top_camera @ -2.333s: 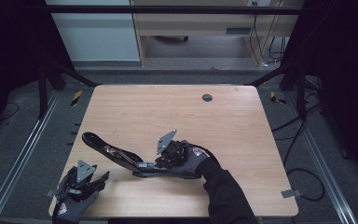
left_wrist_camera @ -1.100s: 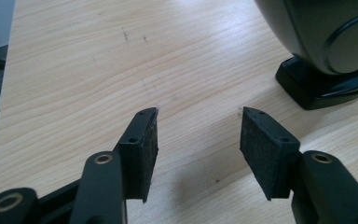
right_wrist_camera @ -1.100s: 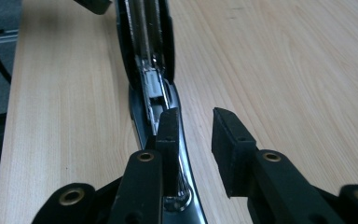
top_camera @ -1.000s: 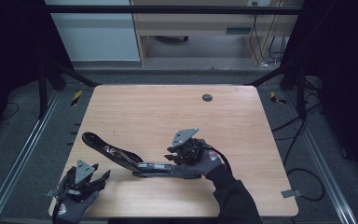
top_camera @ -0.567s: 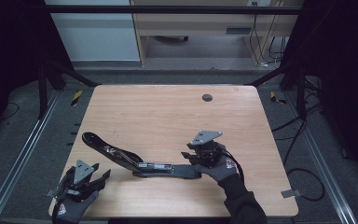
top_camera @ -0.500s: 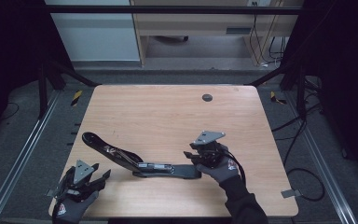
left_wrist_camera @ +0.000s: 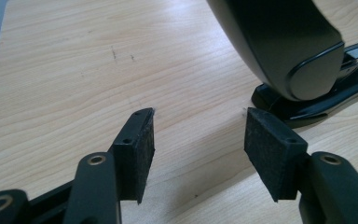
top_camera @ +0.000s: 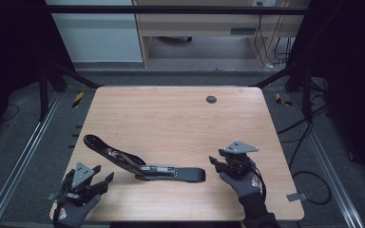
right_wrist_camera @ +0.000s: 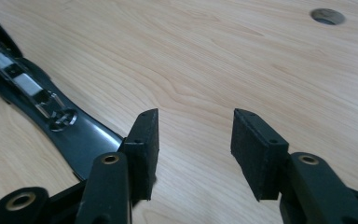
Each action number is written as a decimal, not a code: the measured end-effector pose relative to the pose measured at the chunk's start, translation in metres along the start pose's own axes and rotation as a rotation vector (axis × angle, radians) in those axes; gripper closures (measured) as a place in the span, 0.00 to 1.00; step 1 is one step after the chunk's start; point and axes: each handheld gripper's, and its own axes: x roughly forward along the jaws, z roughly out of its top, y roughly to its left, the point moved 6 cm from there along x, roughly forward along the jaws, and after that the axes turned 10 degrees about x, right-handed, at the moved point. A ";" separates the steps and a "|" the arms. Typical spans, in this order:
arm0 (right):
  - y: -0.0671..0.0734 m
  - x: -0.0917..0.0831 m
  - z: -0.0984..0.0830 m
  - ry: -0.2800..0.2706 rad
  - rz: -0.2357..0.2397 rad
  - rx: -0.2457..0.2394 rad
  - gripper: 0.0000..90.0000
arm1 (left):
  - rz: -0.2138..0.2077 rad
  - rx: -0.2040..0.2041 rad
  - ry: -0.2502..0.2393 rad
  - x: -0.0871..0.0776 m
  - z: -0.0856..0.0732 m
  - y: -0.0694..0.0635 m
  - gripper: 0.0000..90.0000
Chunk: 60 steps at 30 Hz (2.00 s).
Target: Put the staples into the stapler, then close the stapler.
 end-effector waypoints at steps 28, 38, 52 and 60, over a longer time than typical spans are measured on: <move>-0.012 -0.019 -0.038 0.013 -0.044 0.020 0.57 | -0.014 -0.045 -0.117 -0.021 0.029 -0.001 0.35; -0.002 -0.015 -0.039 0.037 -0.017 0.016 0.58 | -0.014 -0.042 -0.133 -0.024 0.042 -0.002 0.32; 0.021 -0.007 -0.037 0.055 0.033 -0.008 0.61 | 0.007 -0.042 -0.154 -0.028 0.061 0.006 0.32; 0.027 -0.005 -0.037 0.051 0.053 -0.012 0.63 | 0.020 -0.029 -0.151 -0.026 0.070 0.015 0.32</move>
